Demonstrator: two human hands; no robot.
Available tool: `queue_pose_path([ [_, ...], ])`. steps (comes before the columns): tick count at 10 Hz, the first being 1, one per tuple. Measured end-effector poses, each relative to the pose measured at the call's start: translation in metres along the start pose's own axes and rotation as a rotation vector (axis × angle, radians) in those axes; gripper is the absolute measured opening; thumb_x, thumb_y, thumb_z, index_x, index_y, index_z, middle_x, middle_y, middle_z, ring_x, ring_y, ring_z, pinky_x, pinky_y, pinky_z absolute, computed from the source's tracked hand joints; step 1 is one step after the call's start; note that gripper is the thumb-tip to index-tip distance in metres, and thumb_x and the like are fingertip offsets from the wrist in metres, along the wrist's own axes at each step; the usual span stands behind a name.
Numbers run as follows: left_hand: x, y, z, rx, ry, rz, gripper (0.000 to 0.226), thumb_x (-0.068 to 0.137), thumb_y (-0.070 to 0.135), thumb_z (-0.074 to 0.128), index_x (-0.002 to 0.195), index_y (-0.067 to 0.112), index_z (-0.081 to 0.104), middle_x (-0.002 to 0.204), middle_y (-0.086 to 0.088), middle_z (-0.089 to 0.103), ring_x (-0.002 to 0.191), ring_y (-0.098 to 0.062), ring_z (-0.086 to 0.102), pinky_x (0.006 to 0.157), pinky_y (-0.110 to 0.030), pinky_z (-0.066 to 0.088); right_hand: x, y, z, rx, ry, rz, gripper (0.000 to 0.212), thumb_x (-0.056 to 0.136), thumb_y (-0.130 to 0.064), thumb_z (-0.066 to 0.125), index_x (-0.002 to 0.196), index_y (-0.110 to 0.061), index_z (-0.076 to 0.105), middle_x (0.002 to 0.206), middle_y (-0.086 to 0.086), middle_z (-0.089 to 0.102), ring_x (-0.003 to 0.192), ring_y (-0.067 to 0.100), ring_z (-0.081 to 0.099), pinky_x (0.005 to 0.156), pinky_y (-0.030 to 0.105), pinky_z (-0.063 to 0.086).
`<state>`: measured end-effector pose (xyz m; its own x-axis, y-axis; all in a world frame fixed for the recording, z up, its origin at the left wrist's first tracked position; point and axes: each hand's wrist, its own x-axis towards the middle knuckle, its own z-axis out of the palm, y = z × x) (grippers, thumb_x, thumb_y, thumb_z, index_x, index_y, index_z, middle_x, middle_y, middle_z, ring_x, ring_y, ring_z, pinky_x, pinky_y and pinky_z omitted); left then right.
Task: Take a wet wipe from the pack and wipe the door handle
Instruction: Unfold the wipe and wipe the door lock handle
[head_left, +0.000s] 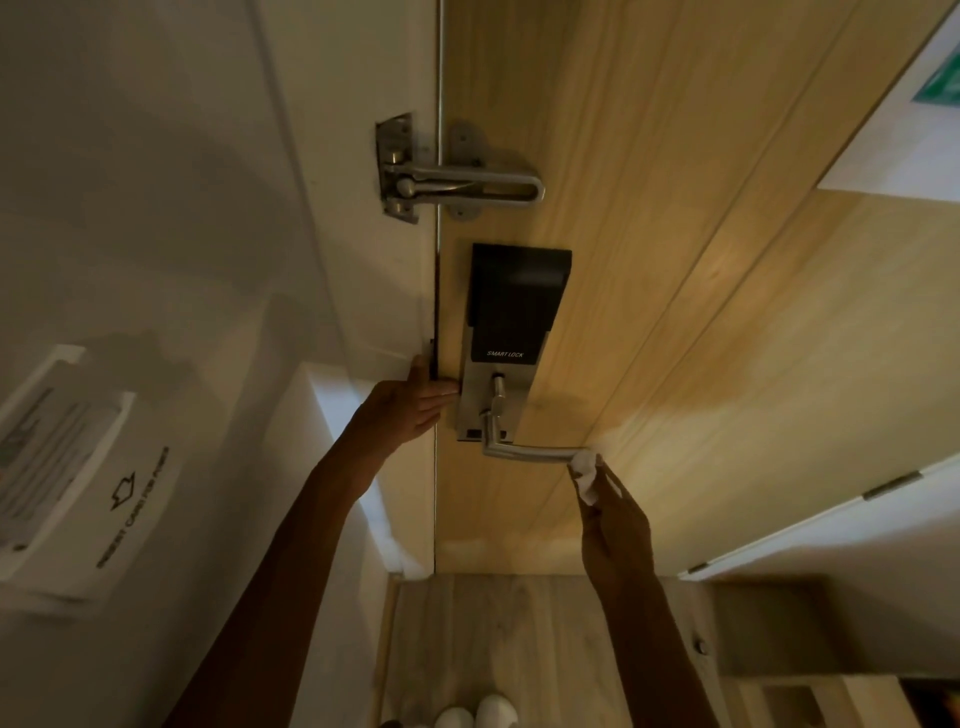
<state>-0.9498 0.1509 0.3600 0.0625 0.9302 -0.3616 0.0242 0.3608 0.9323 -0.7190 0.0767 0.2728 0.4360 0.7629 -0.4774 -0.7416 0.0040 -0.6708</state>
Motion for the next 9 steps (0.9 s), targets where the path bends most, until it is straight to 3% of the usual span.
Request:
queue_pose_path([
  [1, 0.0, 0.001, 0.0, 0.004, -0.034, 0.002, 0.065, 0.096, 0.054, 0.037, 0.126, 0.0, 0.056, 0.126, -0.009, 0.064, 0.115, -0.017, 0.063, 0.1, -0.028, 0.048, -0.005, 0.004, 0.005, -0.05, -0.113, 0.081, 0.019, 0.089, -0.002, 0.057, 0.105, 0.0, 0.068, 0.102, 0.01, 0.073, 0.095, 0.015, 0.069, 0.084, 0.023, 0.056],
  [2, -0.003, 0.005, 0.002, -0.042, -0.135, 0.005, 0.055, 0.102, 0.039, 0.026, 0.133, 0.0, 0.05, 0.132, -0.009, 0.059, 0.127, -0.019, 0.053, 0.092, -0.018, 0.048, -0.004, -0.005, 0.002, -0.118, -0.109, 0.004, 0.011, 0.079, -0.003, 0.068, 0.087, -0.006, 0.074, 0.087, 0.005, 0.075, 0.081, 0.01, 0.071, 0.069, 0.019, 0.057],
  [3, -0.005, 0.007, 0.004, -0.059, -0.133, 0.001, 0.056, 0.102, 0.039, 0.025, 0.134, -0.001, 0.049, 0.13, -0.01, 0.059, 0.128, -0.02, 0.052, 0.091, -0.017, 0.046, 0.007, -0.024, -0.001, -0.16, -0.053, -0.121, 0.021, 0.085, -0.009, 0.066, 0.106, -0.008, 0.068, 0.098, 0.001, 0.072, 0.088, 0.006, 0.07, 0.073, 0.017, 0.056],
  [4, -0.004, 0.007, 0.005, -0.061, -0.135, 0.003, 0.055, 0.102, 0.04, 0.027, 0.132, 0.0, 0.05, 0.132, -0.01, 0.059, 0.129, -0.021, 0.052, 0.097, -0.023, 0.044, 0.024, -0.024, -0.017, -0.108, -0.031, -0.159, 0.025, 0.089, -0.008, 0.063, 0.113, -0.002, 0.066, 0.113, 0.012, 0.069, 0.098, 0.014, 0.069, 0.077, 0.021, 0.056],
  [5, -0.005, 0.009, 0.006, -0.018, -0.063, 0.007, 0.054, 0.101, 0.039, 0.032, 0.13, -0.002, 0.052, 0.132, -0.012, 0.06, 0.124, -0.023, 0.056, 0.101, -0.027, 0.045, 0.026, 0.007, -0.025, -0.191, -0.124, 0.076, 0.025, 0.09, -0.006, 0.059, 0.114, -0.012, 0.061, 0.12, 0.013, 0.061, 0.1, 0.01, 0.065, 0.081, 0.019, 0.054],
  [6, -0.008, 0.01, 0.007, -0.008, -0.144, 0.01, 0.053, 0.103, 0.035, 0.027, 0.134, -0.003, 0.047, 0.137, -0.013, 0.055, 0.131, -0.024, 0.05, 0.094, -0.02, 0.045, 0.016, 0.035, -0.012, -0.051, -0.333, 0.279, 0.056, 0.057, -0.019, 0.09, 0.104, -0.003, 0.063, 0.102, 0.018, 0.063, 0.087, 0.022, 0.064, 0.069, 0.025, 0.057],
  [7, -0.012, 0.009, 0.007, -0.007, -0.108, 0.009, 0.055, 0.102, 0.039, 0.032, 0.132, -0.002, 0.051, 0.134, -0.012, 0.057, 0.128, -0.024, 0.052, 0.101, -0.026, 0.042, 0.009, 0.041, 0.015, 0.079, -0.487, 0.382, 0.053, 0.059, -0.008, 0.088, 0.108, -0.002, 0.066, 0.107, 0.019, 0.064, 0.09, 0.021, 0.061, 0.061, 0.022, 0.056],
  [8, -0.012, 0.01, 0.007, 0.016, -0.062, 0.021, 0.054, 0.1, 0.041, 0.036, 0.127, -0.001, 0.055, 0.13, -0.013, 0.061, 0.123, -0.025, 0.056, 0.103, -0.03, 0.043, 0.008, 0.05, 0.031, 0.144, -0.451, 0.404, 0.028, 0.075, -0.002, 0.07, 0.103, -0.004, 0.071, 0.105, 0.019, 0.066, 0.085, 0.022, 0.062, 0.058, 0.023, 0.055],
  [9, -0.012, 0.013, 0.008, -0.072, -0.113, -0.022, 0.052, 0.102, 0.033, 0.031, 0.133, -0.004, 0.048, 0.136, -0.016, 0.055, 0.13, -0.027, 0.05, 0.1, -0.028, 0.042, 0.007, 0.06, 0.04, 0.16, -0.428, 0.423, 0.022, 0.084, 0.001, 0.056, 0.102, 0.0, 0.068, 0.103, 0.021, 0.066, 0.078, 0.02, 0.065, 0.059, 0.022, 0.055],
])
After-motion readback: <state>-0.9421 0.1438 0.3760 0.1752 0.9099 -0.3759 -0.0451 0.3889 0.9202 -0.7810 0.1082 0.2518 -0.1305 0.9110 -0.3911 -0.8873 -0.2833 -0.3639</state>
